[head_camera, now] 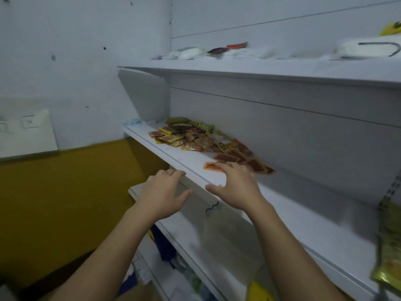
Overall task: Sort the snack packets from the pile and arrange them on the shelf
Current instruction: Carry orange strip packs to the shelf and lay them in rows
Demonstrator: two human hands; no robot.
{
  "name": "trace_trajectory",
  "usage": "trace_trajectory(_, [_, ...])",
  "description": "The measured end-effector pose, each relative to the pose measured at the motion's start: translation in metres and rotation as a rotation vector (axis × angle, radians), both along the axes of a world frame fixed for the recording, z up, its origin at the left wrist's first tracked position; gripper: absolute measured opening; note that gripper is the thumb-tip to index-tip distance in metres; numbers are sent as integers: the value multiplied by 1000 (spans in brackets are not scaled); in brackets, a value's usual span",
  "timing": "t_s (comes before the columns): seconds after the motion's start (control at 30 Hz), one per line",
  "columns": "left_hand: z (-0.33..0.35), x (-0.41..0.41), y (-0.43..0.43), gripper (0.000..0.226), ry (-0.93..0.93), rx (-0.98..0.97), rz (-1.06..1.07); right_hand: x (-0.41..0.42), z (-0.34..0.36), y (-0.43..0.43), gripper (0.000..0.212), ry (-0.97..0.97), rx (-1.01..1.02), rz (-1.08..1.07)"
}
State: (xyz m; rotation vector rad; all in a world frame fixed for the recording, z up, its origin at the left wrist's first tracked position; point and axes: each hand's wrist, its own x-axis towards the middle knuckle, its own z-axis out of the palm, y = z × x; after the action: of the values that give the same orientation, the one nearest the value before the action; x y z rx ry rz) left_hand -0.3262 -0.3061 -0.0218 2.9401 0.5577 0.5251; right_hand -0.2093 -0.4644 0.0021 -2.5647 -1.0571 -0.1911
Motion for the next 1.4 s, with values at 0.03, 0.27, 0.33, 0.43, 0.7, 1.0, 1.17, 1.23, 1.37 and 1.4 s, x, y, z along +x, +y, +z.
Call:
trace_trajectory(0.03, [-1,-1,8,62,-2,-7,10,2,-2,12,71,0,5,11])
trace_trajectory(0.27, [-13,7,66,61,4,-47,64,24,-17,90,74,16,-25,86])
trace_trajectory(0.33, [-16,17,85,61,2,-47,67,36,-21,112,73,5,-26,100])
trace_trajectory(0.43, [-21,41,115,61,7,-42,69,62,-29,143,73,10,-12,106])
trace_trajectory(0.7, [-22,146,181,59,76,-51,-3,153,-46,207,72,110,-4,22])
trace_trajectory(1.0, [-32,243,197,58,82,-109,-218,227,-32,192,63,201,-113,-133])
trace_trajectory(1.17, [-40,290,175,56,95,-169,-465,245,-35,154,57,238,-198,-273])
trace_trajectory(1.23, [-44,305,165,54,122,-199,-588,245,-39,141,61,300,-227,-311])
trace_trajectory(1.37, [-52,333,154,39,135,-183,-817,243,-47,125,55,342,-263,-374])
trace_trajectory(1.4, [-53,338,153,35,156,-174,-845,242,-50,124,54,341,-256,-392])
